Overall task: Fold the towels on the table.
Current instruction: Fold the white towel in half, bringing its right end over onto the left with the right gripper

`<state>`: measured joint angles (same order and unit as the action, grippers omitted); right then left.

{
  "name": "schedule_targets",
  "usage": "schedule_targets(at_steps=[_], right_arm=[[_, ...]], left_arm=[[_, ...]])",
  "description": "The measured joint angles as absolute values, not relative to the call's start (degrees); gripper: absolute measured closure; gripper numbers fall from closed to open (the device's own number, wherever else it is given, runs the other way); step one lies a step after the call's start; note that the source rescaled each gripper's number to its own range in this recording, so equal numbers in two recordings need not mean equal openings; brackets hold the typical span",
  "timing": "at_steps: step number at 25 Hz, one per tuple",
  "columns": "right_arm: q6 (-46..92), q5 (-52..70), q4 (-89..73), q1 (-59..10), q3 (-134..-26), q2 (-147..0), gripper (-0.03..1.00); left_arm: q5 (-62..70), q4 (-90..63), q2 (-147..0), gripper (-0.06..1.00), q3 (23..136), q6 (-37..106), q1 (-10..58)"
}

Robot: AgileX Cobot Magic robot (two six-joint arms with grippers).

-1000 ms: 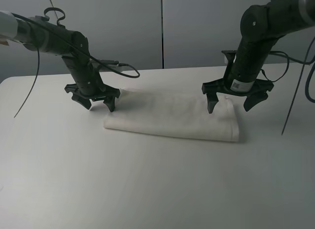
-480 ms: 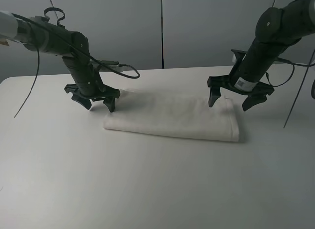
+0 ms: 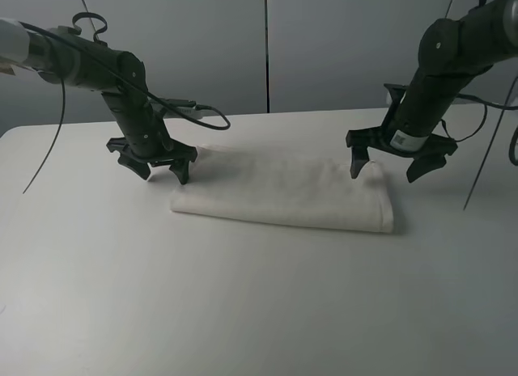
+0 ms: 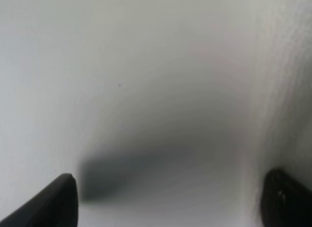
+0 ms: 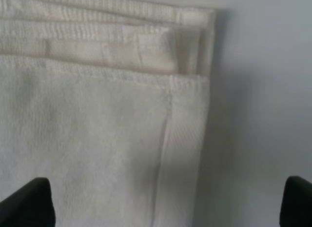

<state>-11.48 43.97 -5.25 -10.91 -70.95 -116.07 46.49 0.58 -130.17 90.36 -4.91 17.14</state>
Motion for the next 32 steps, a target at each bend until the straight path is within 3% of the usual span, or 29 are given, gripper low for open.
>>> schedule_targets(at_steps=[25,28,30,32], right_arm=[[-11.8,44.88,-8.17,-10.91,-71.08,-120.59,-0.03],[-11.6,44.88,-8.17,-10.91,-71.21,-120.81,0.1],[-11.36,44.88,-8.45,-10.91,-71.21,-121.05,0.27],[-10.45,44.88,-9.83,-10.91,-71.21,-121.28,0.51]], left_arm=[[46.27,0.58,-130.17,-0.02,90.36,-4.8,17.14],[46.27,0.58,-130.17,-0.02,90.36,-4.69,17.14],[46.27,0.58,-130.17,-0.02,90.36,-4.69,17.14],[46.27,0.47,-130.17,-0.02,90.36,-4.57,17.14]])
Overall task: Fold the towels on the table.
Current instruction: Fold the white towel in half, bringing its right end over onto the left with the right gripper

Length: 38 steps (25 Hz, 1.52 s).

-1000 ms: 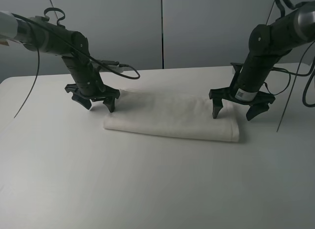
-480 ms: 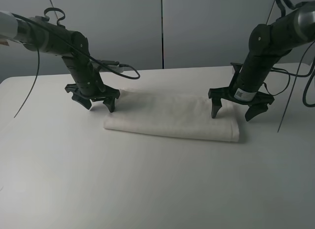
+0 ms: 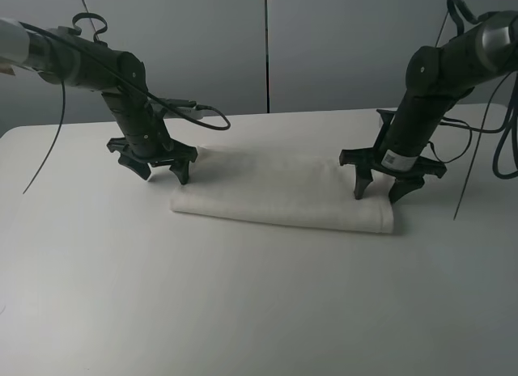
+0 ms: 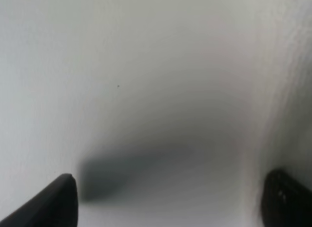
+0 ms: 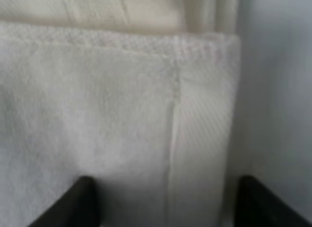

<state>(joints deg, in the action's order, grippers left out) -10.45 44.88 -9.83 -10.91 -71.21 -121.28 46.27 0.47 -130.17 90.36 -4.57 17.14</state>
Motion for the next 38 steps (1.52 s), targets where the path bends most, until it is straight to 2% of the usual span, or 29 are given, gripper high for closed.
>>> schedule_targets(at_steps=[4,22,32,38], right_arm=[[-7.25,44.25,-14.37,-10.91,-71.21,-121.64,0.95],[-2.08,44.91,-17.21,-10.91,-71.21,-121.34,0.96],[-1.88,48.08,-17.98,-10.91,-71.1,-109.98,0.96],[0.69,49.99,-25.41,-10.91,-71.1,-106.49,0.96]], left_arm=[[46.27,0.37,-130.17,-0.02,90.36,-4.22,17.14],[46.47,0.0,-130.17,-0.02,90.36,-4.12,17.14],[46.93,0.0,-130.17,-0.02,90.36,-4.12,17.14],[47.04,0.0,-130.17,-0.02,90.36,-4.12,17.14]])
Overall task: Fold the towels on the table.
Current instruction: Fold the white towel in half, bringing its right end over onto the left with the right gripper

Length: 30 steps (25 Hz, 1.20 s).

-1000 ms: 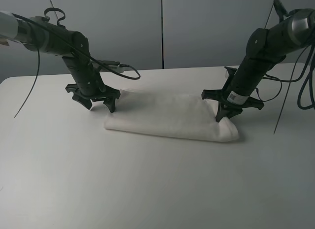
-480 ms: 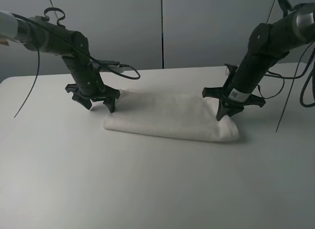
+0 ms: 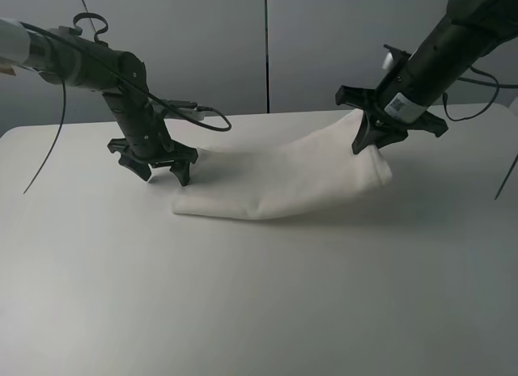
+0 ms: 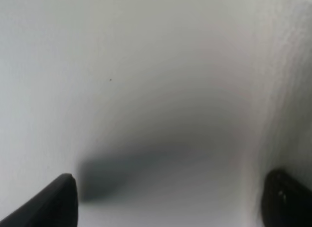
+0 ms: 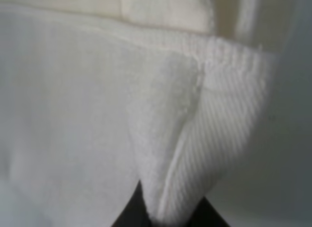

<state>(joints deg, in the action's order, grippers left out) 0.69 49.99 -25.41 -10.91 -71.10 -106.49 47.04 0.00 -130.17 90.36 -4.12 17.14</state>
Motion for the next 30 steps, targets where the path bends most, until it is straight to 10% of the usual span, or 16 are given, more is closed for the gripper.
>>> schedule_targets(at_steps=[30], right_arm=[[12.43,38.17,-54.83,-25.02,-77.25,-112.23,0.96]], left_arm=[[47.15,0.0,-130.17,-0.02,90.36,-3.24,17.14]])
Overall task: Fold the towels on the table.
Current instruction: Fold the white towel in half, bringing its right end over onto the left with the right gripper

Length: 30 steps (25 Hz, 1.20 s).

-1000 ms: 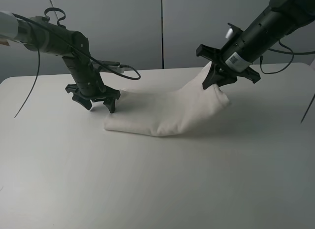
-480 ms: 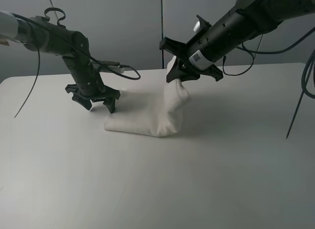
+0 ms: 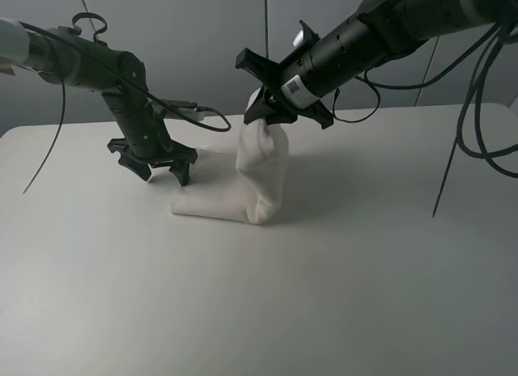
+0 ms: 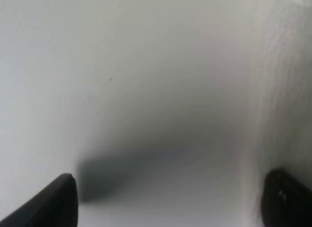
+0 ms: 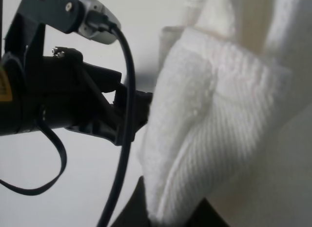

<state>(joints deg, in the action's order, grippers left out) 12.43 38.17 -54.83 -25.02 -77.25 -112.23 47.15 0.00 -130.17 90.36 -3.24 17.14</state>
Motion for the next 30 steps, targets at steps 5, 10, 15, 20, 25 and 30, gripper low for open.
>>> schedule_targets(at_steps=[5,10,15,20,25,30], right_arm=[[12.67,38.31,-55.74,-26.16,-78.68,-113.89,0.96],[12.93,38.31,-56.12,-26.51,-78.68,-114.59,0.96],[13.03,38.31,-56.12,-26.51,-78.79,-114.59,0.96],[13.16,38.69,-56.12,-26.51,-78.79,-114.59,0.96],[13.39,38.81,-56.12,-26.51,-78.79,-114.59,0.96],[13.46,38.91,-56.12,-26.51,-78.79,-114.59,0.96]], left_arm=[[47.15,-1.21,-130.17,-0.02,90.36,-1.89,17.14],[48.99,-2.1,-130.29,-0.02,91.15,-1.19,17.14],[55.41,-5.63,-130.74,-0.02,95.68,1.99,17.14],[60.36,-8.55,-130.74,-0.02,101.92,4.06,17.14],[64.97,-9.57,-130.61,-0.02,107.67,4.82,17.14],[68.67,-11.91,-129.7,-0.02,112.67,5.7,17.14]])
